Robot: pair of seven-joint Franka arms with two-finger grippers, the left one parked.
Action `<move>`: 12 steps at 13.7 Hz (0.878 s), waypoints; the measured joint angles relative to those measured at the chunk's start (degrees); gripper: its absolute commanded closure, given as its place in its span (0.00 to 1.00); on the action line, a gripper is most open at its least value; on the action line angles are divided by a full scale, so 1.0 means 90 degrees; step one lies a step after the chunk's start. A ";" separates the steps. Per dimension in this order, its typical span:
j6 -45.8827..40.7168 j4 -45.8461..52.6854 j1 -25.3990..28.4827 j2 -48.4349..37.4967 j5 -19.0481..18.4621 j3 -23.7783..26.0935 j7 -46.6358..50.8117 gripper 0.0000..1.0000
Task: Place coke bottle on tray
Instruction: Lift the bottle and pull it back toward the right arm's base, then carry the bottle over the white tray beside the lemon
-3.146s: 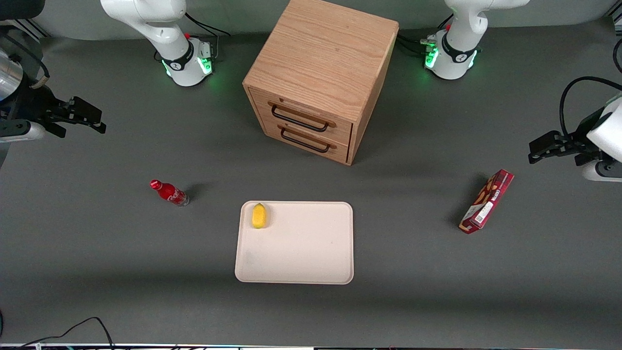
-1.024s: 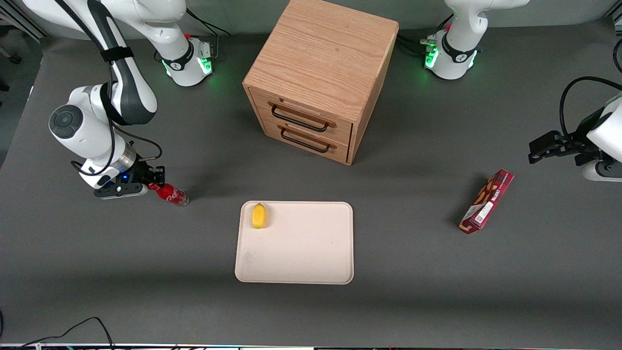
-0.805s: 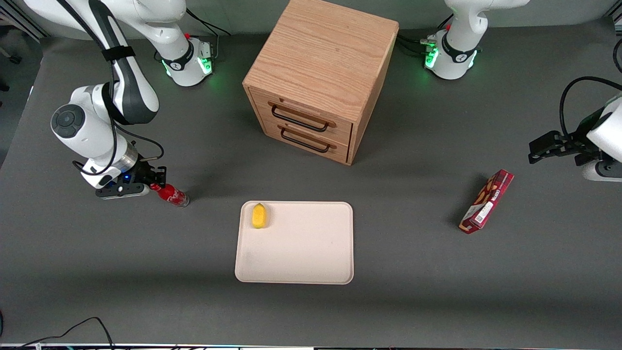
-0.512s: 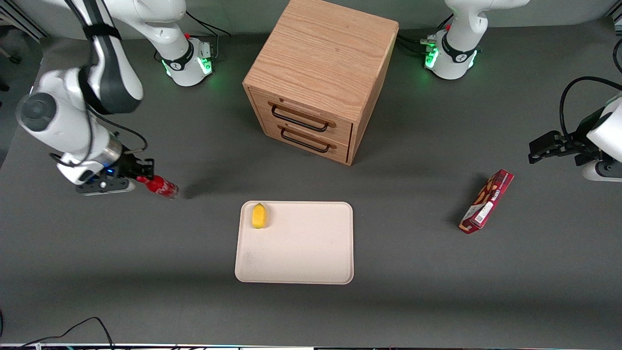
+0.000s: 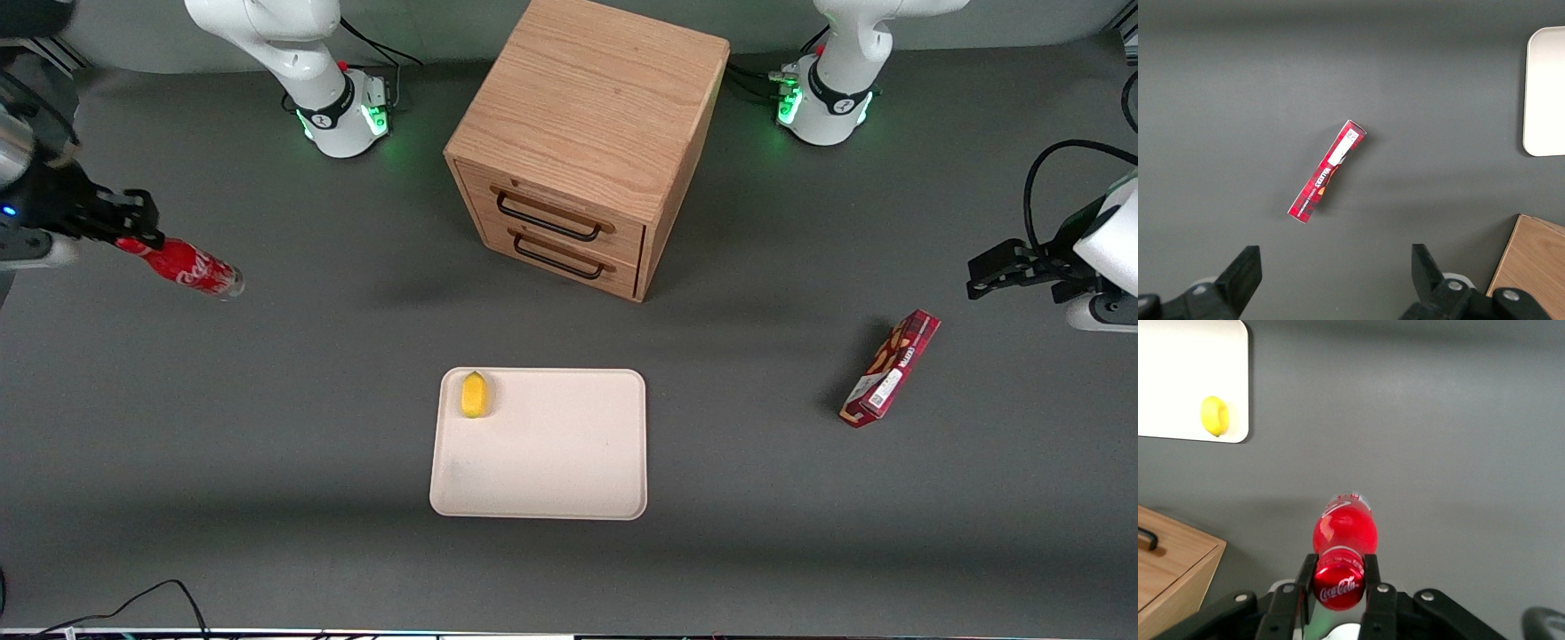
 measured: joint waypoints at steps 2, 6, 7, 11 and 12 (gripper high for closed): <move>-0.0140 0.0554 0.0066 0.0551 0.0004 0.0046 0.0267 1.00; 0.0172 0.1726 0.1034 0.2273 -0.0002 0.0066 0.1559 1.00; 0.0502 0.1924 0.1358 0.2666 -0.0009 0.0057 0.1999 1.00; 0.2076 0.2204 0.2305 0.3973 -0.0095 0.0034 0.3408 1.00; 0.2390 0.2235 0.2388 0.4218 -0.0215 0.0032 0.3556 1.00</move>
